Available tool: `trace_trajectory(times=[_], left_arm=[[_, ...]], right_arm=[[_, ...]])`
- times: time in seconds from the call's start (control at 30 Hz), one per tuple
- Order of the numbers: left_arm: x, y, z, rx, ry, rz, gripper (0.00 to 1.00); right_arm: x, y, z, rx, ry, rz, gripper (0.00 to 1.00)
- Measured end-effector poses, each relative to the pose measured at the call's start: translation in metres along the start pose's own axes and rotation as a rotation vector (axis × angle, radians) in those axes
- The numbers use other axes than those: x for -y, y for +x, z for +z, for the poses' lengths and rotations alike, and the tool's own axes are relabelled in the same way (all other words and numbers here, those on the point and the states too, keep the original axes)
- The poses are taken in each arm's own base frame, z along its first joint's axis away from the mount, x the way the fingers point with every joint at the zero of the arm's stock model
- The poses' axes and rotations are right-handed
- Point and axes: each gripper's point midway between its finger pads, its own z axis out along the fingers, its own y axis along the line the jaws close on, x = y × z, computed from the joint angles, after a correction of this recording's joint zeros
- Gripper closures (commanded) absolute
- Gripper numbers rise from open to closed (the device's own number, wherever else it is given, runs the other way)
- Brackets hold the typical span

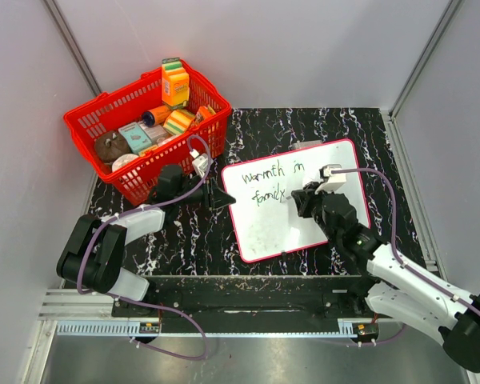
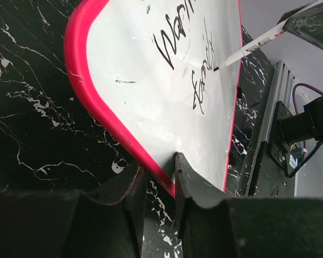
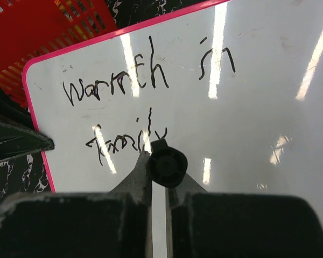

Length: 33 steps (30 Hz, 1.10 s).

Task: Write a sentence on the whiteboard
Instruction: Write with the whiteboard marker on the whiteboard.

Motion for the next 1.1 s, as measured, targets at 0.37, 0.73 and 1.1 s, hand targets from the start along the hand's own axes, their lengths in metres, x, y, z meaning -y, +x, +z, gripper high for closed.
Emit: trace_trajectory(times=[0.37,0.73,1.1], left_arm=[[0.0,0.0,0.0,0.0,0.001,0.001,1.0],[0.0,0.0,0.0,0.0,0.001,0.002,1.0],[0.0,0.0,0.0,0.0,0.0,0.006,1.0]], right_arm=[[-0.001,0.005,-0.011,-0.023,-0.03,0.016,1.0],[-0.022,-0.032,-0.014,0.048,-0.097,0.01,1.0],[-0.012,-0.044,0.02,-0.013,-0.196,0.124,1.0]])
